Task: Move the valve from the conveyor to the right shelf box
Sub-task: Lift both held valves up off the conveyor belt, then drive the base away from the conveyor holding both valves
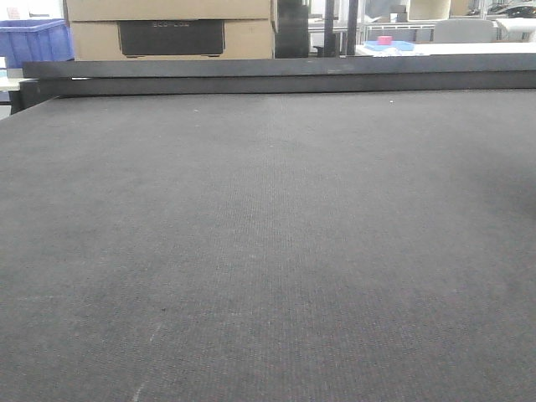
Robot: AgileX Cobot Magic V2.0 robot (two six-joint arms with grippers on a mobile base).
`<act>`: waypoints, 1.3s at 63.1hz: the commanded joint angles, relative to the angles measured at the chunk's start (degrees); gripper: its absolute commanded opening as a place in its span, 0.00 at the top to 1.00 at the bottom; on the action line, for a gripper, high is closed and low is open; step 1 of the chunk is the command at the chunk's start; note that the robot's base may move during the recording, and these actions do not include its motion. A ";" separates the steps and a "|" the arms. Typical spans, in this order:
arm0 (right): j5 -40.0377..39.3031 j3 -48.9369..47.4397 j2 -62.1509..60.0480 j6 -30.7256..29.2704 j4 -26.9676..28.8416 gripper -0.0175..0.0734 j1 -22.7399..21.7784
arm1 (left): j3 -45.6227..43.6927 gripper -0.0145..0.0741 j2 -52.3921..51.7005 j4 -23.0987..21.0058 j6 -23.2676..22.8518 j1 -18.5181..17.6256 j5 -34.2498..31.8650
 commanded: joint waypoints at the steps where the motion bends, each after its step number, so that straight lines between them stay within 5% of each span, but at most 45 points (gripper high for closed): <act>1: -3.28 -0.48 -0.82 -0.39 -0.28 0.99 -0.05 | -0.69 0.96 -0.50 -0.61 -0.11 0.20 -2.62; 50: -3.28 -0.48 -0.82 -0.39 -0.28 0.99 -0.05 | -0.69 0.96 -0.50 -0.61 -0.11 0.20 -2.84; 82: -3.28 -0.48 -0.82 -0.39 -0.28 0.99 -0.05 | -0.69 0.96 -0.50 -0.61 -0.11 0.20 -10.54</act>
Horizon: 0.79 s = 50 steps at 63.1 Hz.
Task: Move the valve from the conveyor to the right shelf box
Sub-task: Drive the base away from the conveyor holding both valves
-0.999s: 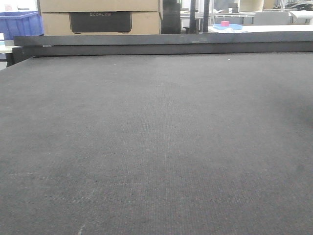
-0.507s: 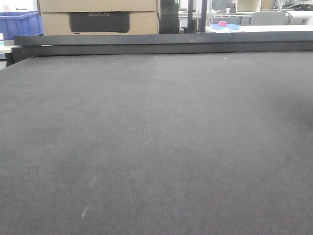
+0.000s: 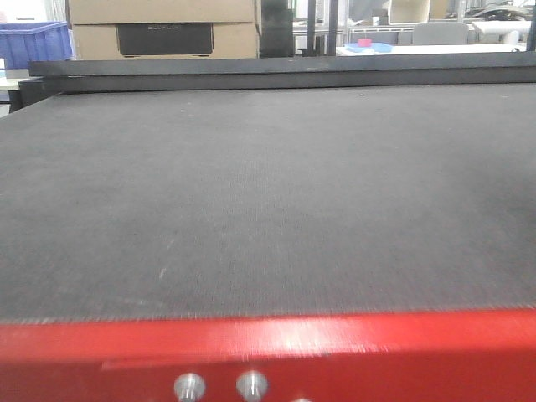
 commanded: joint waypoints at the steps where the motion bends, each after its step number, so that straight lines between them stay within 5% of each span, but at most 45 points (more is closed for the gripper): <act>1: -3.24 -0.48 -0.82 -0.39 -0.28 0.99 -0.05 | -0.69 0.96 -0.50 -0.26 -0.11 0.20 -4.43; 50: -3.24 -0.48 -0.82 -0.39 -0.28 0.99 -0.05 | -0.69 0.96 -0.50 -0.26 -0.11 0.20 -6.95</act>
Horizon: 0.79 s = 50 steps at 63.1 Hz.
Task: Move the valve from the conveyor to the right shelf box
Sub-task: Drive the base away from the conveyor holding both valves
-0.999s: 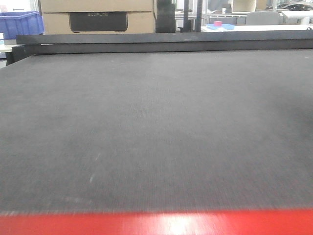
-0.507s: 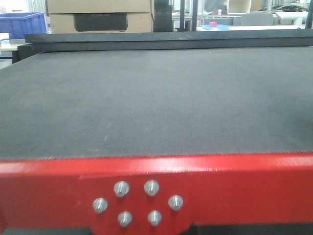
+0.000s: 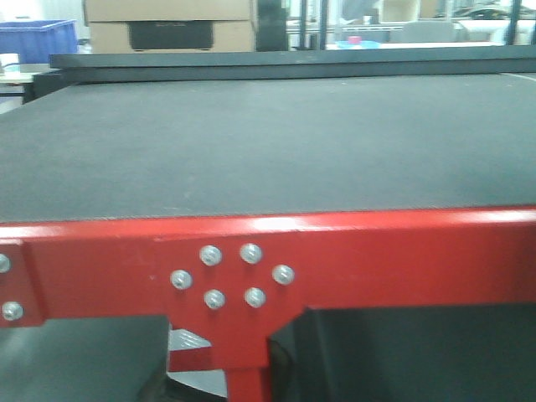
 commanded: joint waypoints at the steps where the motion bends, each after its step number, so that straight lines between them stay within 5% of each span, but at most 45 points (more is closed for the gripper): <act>1: -3.24 -0.48 -0.82 -0.39 -0.51 0.99 -0.05 | -0.69 0.96 -0.50 -0.52 -0.11 0.11 -3.18; 50: -3.24 -0.48 -0.82 -0.39 -0.51 0.99 -0.05 | -0.69 0.96 -0.50 -0.36 -0.11 0.11 -3.17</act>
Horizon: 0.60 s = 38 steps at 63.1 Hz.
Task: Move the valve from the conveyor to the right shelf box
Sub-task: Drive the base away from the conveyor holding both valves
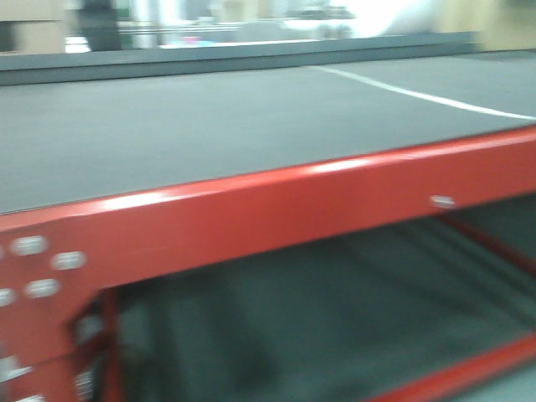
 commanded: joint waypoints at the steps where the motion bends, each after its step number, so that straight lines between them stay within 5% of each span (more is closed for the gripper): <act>1: -3.24 -0.48 -0.82 -0.39 -0.51 0.99 -0.05 | -0.69 0.96 -0.50 -0.34 -0.11 0.11 -3.04; 38: -3.24 -0.48 -0.82 -0.39 -0.51 0.99 -0.05 | -0.69 0.96 -0.50 -0.07 -0.11 0.11 -3.04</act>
